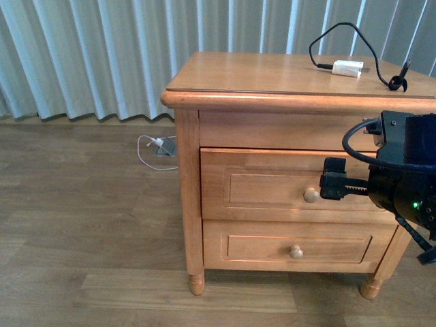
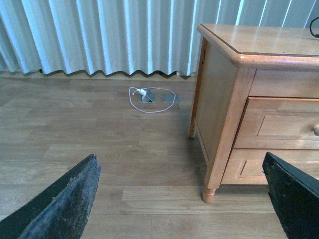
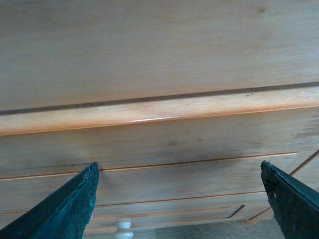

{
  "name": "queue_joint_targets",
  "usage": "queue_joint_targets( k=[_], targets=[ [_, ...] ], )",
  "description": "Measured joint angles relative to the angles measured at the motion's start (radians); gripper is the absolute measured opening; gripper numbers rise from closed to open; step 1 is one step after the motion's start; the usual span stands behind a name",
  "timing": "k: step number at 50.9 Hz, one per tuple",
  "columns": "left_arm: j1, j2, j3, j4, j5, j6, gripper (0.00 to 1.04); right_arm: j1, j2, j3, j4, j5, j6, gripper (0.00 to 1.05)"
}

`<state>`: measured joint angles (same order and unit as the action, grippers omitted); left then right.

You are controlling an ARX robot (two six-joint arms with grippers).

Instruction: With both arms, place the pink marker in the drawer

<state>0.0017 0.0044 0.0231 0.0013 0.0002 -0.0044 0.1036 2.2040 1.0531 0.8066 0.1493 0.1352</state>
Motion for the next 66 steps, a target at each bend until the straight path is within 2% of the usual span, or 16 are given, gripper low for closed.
queue_joint_targets(
  k=[17, 31, 40, 45, 51, 60, 66],
  targets=[
    [0.0, 0.0, 0.0, 0.0, 0.0, 0.0, 0.99, -0.013, -0.025, -0.031, 0.003, 0.011, 0.006, 0.96],
    [0.0, 0.0, 0.0, 0.0, 0.0, 0.0, 0.99, -0.011, -0.254, -0.227, -0.089, -0.029, 0.008, 0.96],
    [0.0, 0.0, 0.0, 0.0, 0.0, 0.0, 0.99, -0.011, -0.548, -0.393, -0.25, -0.093, 0.0, 0.96],
    [0.0, 0.0, 0.0, 0.0, 0.0, 0.0, 0.99, -0.019, -0.774, -0.455, -0.411, -0.129, 0.0, 0.96],
    [0.0, 0.0, 0.0, 0.0, 0.0, 0.0, 0.99, -0.024, -1.03, -0.48, -0.626, -0.198, 0.016, 0.96],
    [0.0, 0.0, 0.0, 0.0, 0.0, 0.0, 0.99, -0.013, -1.343, -0.48, -0.944, -0.222, 0.017, 0.96],
    [0.0, 0.0, 0.0, 0.0, 0.0, 0.0, 0.99, 0.002, -1.46, -0.48, -1.049, -0.219, 0.009, 0.96]
  ],
)
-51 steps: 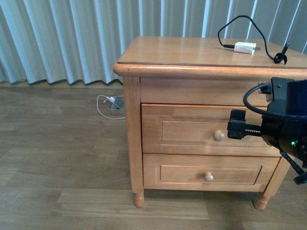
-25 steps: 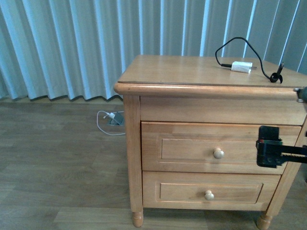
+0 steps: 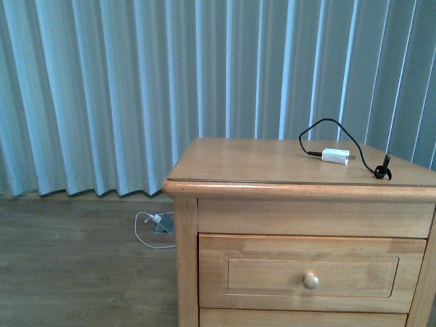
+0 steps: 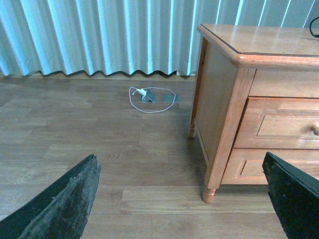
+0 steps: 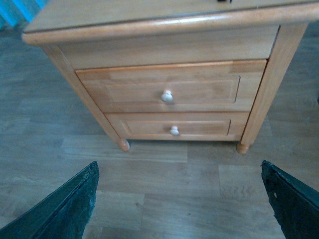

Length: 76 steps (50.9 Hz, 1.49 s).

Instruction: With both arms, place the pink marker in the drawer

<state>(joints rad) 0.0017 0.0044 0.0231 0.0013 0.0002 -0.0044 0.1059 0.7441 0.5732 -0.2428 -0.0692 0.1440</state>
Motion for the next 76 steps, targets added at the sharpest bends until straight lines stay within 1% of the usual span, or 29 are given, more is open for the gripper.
queue_joint_targets(
  k=[8, 9, 10, 12, 15, 17, 22, 25, 26, 28, 34, 35, 49, 71, 76],
  targets=[
    [0.0, 0.0, 0.0, 0.0, 0.0, 0.0, 0.99, 0.002, -0.008, 0.001, -0.003, 0.001, -0.002, 0.96],
    [0.0, 0.0, 0.0, 0.0, 0.0, 0.0, 0.99, 0.005, -0.009, -0.006, 0.013, 0.014, -0.008, 0.95],
    [0.0, 0.0, 0.0, 0.0, 0.0, 0.0, 0.99, 0.015, -0.023, -0.044, 0.11, 0.081, -0.035, 0.91],
    [0.0, 0.0, 0.0, 0.0, 0.0, 0.0, 0.99, 0.021, -0.053, -0.111, 0.267, 0.152, -0.069, 0.84],
    [0.0, 0.0, 0.0, 0.0, 0.0, 0.0, 0.99, 0.017, -0.099, -0.196, 0.442, 0.179, -0.098, 0.73],
    [0.0, 0.0, 0.0, 0.0, 0.0, 0.0, 0.99, 0.01, -0.123, -0.235, 0.51, 0.178, -0.111, 0.66],
    [0.0, 0.0, 0.0, 0.0, 0.0, 0.0, 0.99, -0.009, -0.168, -0.3, 0.553, 0.166, -0.127, 0.48],
    [0.0, 0.0, 0.0, 0.0, 0.0, 0.0, 0.99, -0.055, -0.19, -0.335, 0.554, 0.09, -0.133, 0.38],
    [0.0, 0.0, 0.0, -0.001, 0.0, 0.0, 0.99, -0.069, -0.196, -0.345, 0.554, 0.078, -0.134, 0.34],
    [0.0, 0.0, 0.0, 0.0, 0.0, 0.0, 0.99, -0.094, -0.218, -0.373, 0.555, 0.077, -0.137, 0.23],
    [0.0, 0.0, 0.0, -0.001, 0.0, 0.0, 0.99, -0.103, -0.262, -0.412, 0.555, 0.073, -0.138, 0.02],
    [0.0, 0.0, 0.0, 0.0, 0.0, 0.0, 0.99, -0.103, -0.269, -0.417, 0.555, 0.072, -0.142, 0.01],
    [0.0, 0.0, 0.0, -0.001, 0.0, 0.0, 0.99, -0.103, -0.371, -0.489, 0.527, 0.071, -0.141, 0.01],
    [0.0, 0.0, 0.0, -0.001, 0.0, 0.0, 0.99, -0.104, -0.499, -0.536, 0.451, 0.071, -0.141, 0.01],
    [0.0, 0.0, 0.0, -0.001, 0.0, 0.0, 0.99, -0.104, -0.529, -0.568, 0.457, 0.071, -0.141, 0.01]
  ],
)
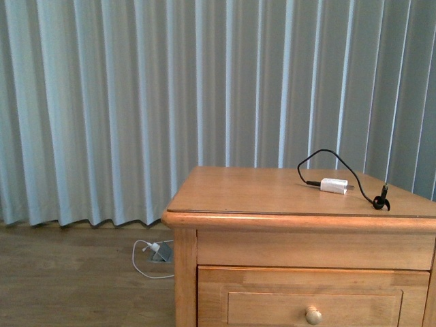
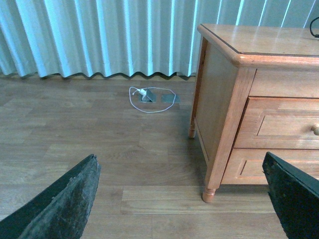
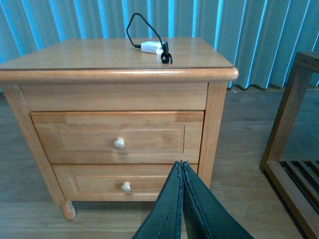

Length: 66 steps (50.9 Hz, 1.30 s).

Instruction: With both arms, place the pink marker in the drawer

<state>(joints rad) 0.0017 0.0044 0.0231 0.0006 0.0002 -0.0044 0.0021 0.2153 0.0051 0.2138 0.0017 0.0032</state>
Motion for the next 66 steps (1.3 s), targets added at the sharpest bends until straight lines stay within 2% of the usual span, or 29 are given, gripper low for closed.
queue_joint_targets(
  k=[9, 13, 15, 42, 53, 60, 66],
  targets=[
    [0.0, 0.0, 0.0, 0.0, 0.0, 0.0, 0.99, 0.0, -0.039, 0.0, -0.034, 0.0, 0.0, 0.01],
    [0.0, 0.0, 0.0, 0.0, 0.0, 0.0, 0.99, 0.0, -0.153, 0.001, -0.185, 0.0, 0.0, 0.01],
    [0.0, 0.0, 0.0, 0.0, 0.0, 0.0, 0.99, 0.0, -0.187, 0.001, -0.207, 0.0, 0.0, 0.01],
    [0.0, 0.0, 0.0, 0.0, 0.0, 0.0, 0.99, 0.0, -0.211, 0.001, -0.213, 0.0, 0.0, 0.01],
    [0.0, 0.0, 0.0, 0.0, 0.0, 0.0, 0.99, 0.0, -0.211, 0.001, -0.213, 0.0, -0.002, 0.37],
    [0.0, 0.0, 0.0, 0.0, 0.0, 0.0, 0.99, 0.0, -0.211, 0.001, -0.213, 0.0, -0.002, 0.67],
    [0.0, 0.0, 0.0, 0.0, 0.0, 0.0, 0.99, 0.0, -0.211, 0.001, -0.213, 0.0, -0.002, 0.87]
  ],
)
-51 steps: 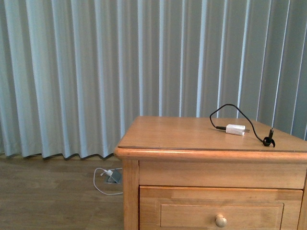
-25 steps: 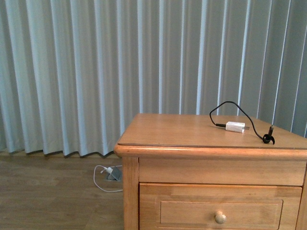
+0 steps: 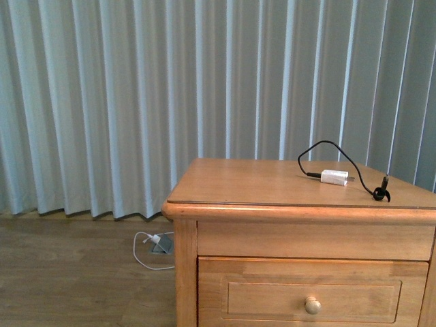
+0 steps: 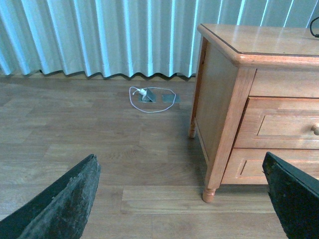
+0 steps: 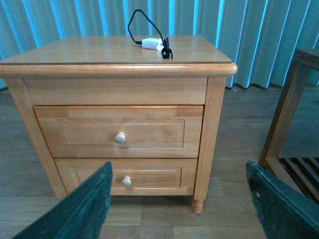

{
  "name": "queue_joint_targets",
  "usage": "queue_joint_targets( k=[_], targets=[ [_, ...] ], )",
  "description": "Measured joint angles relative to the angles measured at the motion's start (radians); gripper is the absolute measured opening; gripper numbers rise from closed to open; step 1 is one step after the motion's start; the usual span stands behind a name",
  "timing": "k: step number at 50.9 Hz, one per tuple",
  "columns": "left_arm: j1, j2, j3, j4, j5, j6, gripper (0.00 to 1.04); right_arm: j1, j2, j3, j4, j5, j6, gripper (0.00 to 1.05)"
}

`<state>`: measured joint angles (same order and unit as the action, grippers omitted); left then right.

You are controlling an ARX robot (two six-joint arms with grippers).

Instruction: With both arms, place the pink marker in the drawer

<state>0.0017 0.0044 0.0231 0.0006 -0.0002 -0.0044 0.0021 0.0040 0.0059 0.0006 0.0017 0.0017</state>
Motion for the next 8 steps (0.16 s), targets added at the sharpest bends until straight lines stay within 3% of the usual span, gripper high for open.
queue_joint_targets(
  k=[4, 8],
  targets=[
    [0.0, 0.0, 0.0, 0.0, 0.0, 0.0, 0.99, 0.0, 0.0, 0.0, 0.0, 0.0, 0.001, 0.98],
    [0.0, 0.0, 0.0, 0.0, 0.0, 0.0, 0.99, 0.0, 0.0, 0.0, 0.0, 0.0, 0.001, 0.96]
  ],
)
